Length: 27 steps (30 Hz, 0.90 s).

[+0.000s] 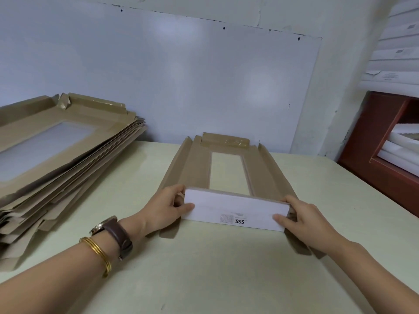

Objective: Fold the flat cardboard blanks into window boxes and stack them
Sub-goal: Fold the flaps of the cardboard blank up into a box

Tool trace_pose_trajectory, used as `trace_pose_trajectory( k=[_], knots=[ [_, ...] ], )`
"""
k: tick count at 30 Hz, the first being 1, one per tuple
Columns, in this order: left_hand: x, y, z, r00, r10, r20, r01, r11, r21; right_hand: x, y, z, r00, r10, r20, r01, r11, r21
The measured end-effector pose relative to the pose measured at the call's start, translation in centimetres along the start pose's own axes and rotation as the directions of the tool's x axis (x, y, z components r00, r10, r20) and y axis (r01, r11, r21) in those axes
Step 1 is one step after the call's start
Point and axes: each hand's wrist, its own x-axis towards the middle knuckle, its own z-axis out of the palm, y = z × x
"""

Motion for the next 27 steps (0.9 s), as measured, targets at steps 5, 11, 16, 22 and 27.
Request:
trace_pose_trajectory(
  k=[5,11,16,22,27],
  knots=[
    [1.3,0.3,0.5,0.998,-0.031,-0.048,0.031,0.999,0.005,1.6,0.1,0.4,0.997,0.079,0.009,-0.080,0.996,0.044],
    [2.0,0.9,1.5,0.996,-0.047,-0.075,0.055,0.993,0.104,2.5,-0.2,0.8,0.988,0.145,0.055,-0.148,0.988,0.054],
    [1.2,0.9,3.0,0.984,0.130,-0.118,-0.082,0.935,0.345,2.1,-0.6,1.9,0.995,0.097,0.036,-0.094,0.991,-0.091],
    [0.8,2.0,5.6,0.914,0.366,0.177,-0.392,0.679,0.621,1.7,-3.7,4.9,0.999,-0.021,-0.041,0.006,0.938,-0.347],
    [1.5,2.8,7.9,0.928,0.245,0.281,-0.368,0.723,0.585,2.1,-7.0,8.5,0.967,-0.186,0.173,0.221,0.951,-0.215]
  ],
)
